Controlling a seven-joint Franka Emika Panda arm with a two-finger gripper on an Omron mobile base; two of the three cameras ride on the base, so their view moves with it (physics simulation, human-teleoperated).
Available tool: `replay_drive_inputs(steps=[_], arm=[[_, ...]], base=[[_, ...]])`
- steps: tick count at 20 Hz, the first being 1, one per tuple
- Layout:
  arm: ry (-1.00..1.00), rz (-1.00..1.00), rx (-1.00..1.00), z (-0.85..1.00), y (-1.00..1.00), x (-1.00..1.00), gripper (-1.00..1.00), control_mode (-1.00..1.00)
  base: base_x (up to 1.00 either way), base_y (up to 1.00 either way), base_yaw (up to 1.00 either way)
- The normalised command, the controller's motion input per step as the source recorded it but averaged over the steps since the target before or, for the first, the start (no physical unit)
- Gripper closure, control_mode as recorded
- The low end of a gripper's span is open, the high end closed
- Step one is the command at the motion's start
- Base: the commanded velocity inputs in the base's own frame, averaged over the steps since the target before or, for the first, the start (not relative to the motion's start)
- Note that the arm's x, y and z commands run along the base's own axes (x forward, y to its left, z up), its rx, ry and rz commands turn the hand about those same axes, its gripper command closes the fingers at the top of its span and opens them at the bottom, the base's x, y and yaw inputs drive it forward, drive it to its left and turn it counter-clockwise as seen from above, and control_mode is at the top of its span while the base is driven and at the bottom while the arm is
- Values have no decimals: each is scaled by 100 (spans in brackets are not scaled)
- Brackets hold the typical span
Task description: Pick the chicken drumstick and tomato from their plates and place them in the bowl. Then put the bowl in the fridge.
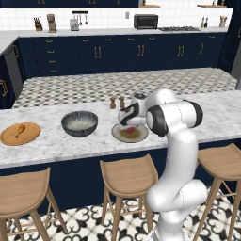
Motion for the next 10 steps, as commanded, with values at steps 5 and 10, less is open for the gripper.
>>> replay_drive_inputs(steps=[5, 10], arm=[[2, 0, 0, -15, 10, 0, -100, -100], [0, 1, 0, -6, 0, 0, -100, -100]], base=[[0, 0, 0], [0, 0, 0]])
